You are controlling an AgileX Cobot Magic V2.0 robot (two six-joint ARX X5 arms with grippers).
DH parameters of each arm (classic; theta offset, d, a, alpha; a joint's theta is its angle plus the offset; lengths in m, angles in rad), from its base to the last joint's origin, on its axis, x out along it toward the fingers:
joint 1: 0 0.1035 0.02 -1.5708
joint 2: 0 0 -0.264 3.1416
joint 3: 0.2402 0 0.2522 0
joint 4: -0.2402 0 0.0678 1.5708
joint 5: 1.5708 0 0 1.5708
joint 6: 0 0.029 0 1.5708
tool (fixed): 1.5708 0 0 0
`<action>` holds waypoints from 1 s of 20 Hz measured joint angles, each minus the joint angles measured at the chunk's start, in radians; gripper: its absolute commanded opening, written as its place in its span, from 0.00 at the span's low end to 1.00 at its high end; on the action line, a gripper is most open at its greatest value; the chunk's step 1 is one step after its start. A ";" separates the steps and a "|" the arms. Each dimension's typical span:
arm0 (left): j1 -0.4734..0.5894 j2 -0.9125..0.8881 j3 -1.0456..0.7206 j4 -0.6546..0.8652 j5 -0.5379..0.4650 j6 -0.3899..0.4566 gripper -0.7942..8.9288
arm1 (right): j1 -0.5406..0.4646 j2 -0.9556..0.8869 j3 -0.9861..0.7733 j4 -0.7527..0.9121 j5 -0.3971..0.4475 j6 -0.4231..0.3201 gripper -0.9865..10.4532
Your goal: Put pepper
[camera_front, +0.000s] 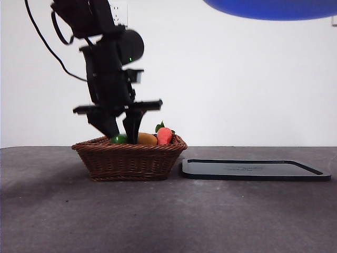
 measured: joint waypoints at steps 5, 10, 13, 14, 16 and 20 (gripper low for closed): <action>-0.004 -0.140 0.000 -0.050 0.007 0.000 0.22 | 0.000 0.129 0.000 0.006 0.000 0.000 0.09; -0.064 -0.335 0.000 -0.058 0.109 -0.006 0.22 | 0.000 0.331 0.000 0.058 -0.012 0.002 0.09; -0.153 -0.409 0.001 -0.059 0.212 -0.007 0.22 | 0.000 0.435 0.000 0.096 -0.013 0.022 0.09; -0.195 -0.412 0.002 -0.059 0.230 -0.007 0.22 | 0.000 0.460 0.000 0.099 -0.013 0.033 0.09; -0.278 -0.392 0.002 -0.059 0.232 0.003 0.22 | 0.000 0.494 0.000 0.098 -0.013 0.055 0.09; -0.410 -0.273 0.002 -0.018 0.164 0.056 0.22 | 0.000 0.501 0.000 0.095 -0.074 0.097 0.09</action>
